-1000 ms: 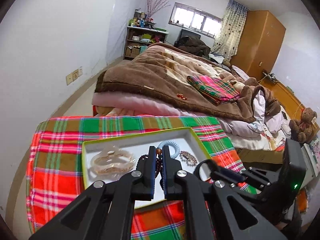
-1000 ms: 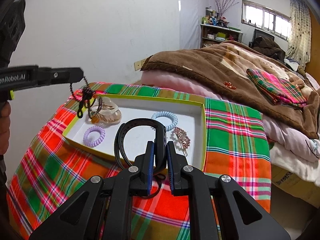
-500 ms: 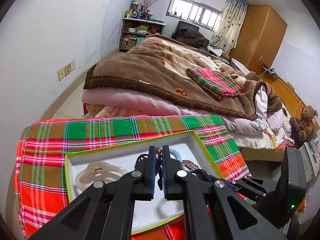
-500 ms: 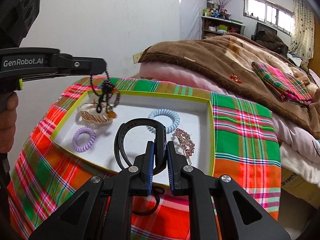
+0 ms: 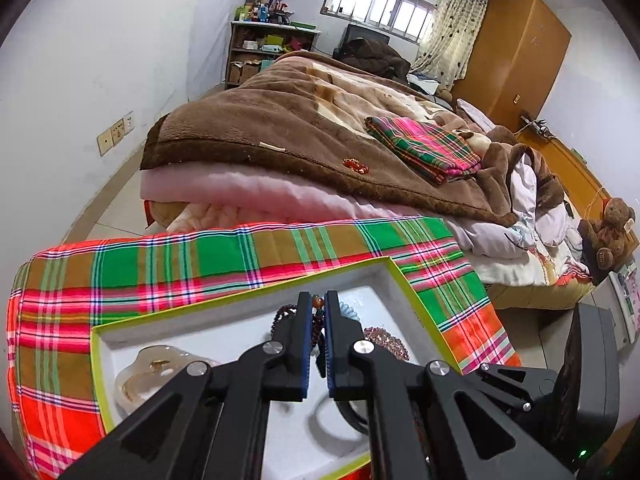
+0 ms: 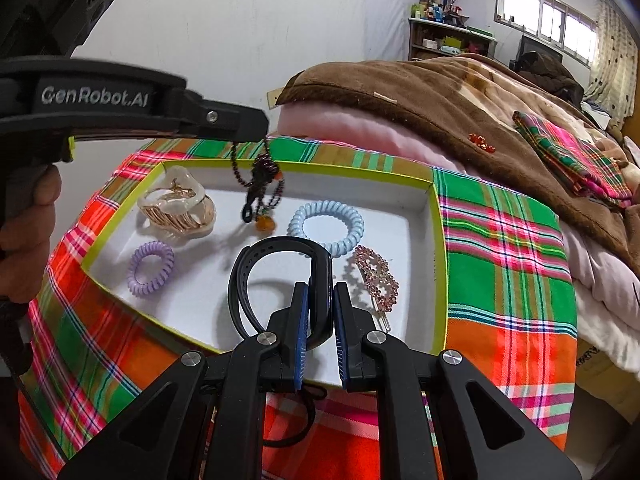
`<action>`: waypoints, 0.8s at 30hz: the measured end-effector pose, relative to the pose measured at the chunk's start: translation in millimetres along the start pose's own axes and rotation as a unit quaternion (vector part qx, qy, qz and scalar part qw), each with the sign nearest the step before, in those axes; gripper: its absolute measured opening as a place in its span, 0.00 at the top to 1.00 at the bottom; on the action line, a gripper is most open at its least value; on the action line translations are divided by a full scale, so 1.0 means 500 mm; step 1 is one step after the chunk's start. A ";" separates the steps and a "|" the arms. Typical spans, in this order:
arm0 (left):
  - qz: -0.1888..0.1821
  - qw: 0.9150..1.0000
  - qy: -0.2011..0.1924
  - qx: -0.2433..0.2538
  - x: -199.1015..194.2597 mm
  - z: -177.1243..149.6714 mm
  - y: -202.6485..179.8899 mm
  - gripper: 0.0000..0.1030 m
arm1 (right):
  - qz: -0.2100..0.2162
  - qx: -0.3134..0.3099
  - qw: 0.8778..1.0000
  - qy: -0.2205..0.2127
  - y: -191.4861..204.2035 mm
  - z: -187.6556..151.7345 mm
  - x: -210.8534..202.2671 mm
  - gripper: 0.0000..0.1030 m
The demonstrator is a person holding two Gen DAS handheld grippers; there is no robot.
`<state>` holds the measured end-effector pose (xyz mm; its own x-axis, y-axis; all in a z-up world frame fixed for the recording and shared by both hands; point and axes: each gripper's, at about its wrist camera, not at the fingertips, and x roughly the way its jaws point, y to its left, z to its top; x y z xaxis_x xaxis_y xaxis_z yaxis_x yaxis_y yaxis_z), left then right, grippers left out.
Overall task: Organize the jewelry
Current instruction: 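Lower the beaded bracelet into the box and open the left gripper while the right gripper releases the headband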
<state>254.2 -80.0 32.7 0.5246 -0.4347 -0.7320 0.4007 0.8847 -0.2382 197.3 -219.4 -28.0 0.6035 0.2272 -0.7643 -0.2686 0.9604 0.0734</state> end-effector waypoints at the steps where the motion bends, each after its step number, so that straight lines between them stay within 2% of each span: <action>1: 0.002 1.000 0.001 0.001 0.003 0.000 0.000 0.94 | 0.001 0.000 1.000 0.001 0.001 -0.001 0.001 0.88; 17: 0.031 0.999 0.034 0.007 0.048 -0.030 0.016 0.94 | -0.004 -0.013 1.000 0.016 0.010 -0.006 0.029 0.88; 24: 0.040 0.999 0.035 0.010 0.058 -0.039 0.017 0.94 | -0.007 -0.017 1.000 0.021 0.011 -0.007 0.038 0.88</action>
<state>258.4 -81.7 -3.0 0.5014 -0.3492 -0.7916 0.3756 0.9121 -0.1645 204.7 -210.5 -44.3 0.5755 0.2065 -0.7913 -0.2862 0.9573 0.0416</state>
